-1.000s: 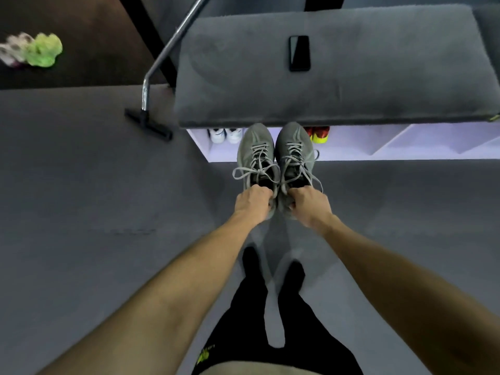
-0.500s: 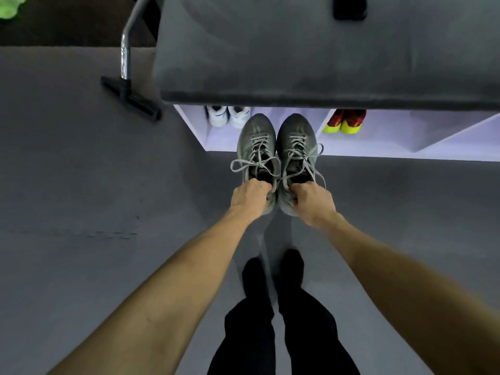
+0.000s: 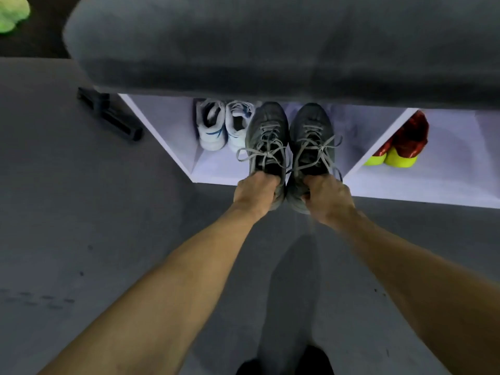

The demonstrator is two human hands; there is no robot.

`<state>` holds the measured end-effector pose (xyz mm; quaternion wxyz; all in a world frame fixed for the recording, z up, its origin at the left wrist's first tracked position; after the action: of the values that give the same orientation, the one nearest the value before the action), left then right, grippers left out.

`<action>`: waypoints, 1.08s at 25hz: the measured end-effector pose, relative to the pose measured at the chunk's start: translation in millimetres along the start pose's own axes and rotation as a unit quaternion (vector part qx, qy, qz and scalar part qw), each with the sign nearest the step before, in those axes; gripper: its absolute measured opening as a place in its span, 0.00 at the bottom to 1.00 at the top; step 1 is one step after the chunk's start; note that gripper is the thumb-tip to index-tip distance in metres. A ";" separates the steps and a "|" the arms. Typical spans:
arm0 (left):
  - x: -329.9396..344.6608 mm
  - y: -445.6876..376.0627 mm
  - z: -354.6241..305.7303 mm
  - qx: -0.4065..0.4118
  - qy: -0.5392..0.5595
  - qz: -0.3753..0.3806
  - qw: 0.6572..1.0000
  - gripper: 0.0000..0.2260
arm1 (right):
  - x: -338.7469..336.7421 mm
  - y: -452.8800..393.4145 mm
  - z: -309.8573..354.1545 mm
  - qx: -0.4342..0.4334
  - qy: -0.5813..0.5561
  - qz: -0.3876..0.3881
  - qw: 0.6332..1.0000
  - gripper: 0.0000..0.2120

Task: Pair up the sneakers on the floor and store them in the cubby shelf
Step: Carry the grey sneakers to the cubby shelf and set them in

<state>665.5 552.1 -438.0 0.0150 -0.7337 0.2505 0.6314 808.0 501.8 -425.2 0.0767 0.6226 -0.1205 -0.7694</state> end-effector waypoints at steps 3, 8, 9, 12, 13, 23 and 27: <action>28.4 -48.4 1.2 0.008 -0.009 -0.027 1.000 0.04 | 22.2 -47.4 -17.6 -0.014 0.036 -0.017 0.999 0.13; 65.9 -106.1 -12.3 0.012 -0.034 -0.051 0.998 0.09 | 46.1 -95.8 -52.1 -0.025 0.057 -0.036 0.997 0.14; 67.7 -117.3 -12.2 0.011 -0.032 -0.053 0.998 0.09 | 49.3 -102.3 -58.6 -0.025 0.053 -0.046 0.997 0.14; 68.5 -145.5 -12.2 0.020 -0.027 -0.055 0.998 0.10 | 55.3 -117.8 -71.7 -0.016 0.033 -0.047 0.998 0.16; 69.7 -153.3 -11.4 0.022 -0.028 -0.058 0.998 0.10 | 57.0 -123.3 -73.7 -0.020 0.033 -0.050 0.998 0.17; 72.5 -211.0 3.0 0.010 -0.009 -0.038 0.999 0.14 | 78.0 -185.3 -92.7 -0.011 0.040 -0.069 0.997 0.19; 68.6 -222.6 2.7 0.016 -0.023 -0.075 0.997 0.18 | 74.6 -202.4 -97.6 -0.023 0.026 -0.086 0.996 0.17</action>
<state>754.4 723.6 -568.2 0.0797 -0.7354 0.2041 0.6412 893.8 667.2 -571.3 0.0271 0.6485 -0.0468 -0.7593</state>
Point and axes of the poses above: each hand's wrist, its own y-axis away from the middle knuckle, its own x-axis out of the palm, z = x × y, the point moved 1 cm from there along -y, towards the middle knuckle, and after that the axes turned 7 degrees about -x, right-handed, at the moved point
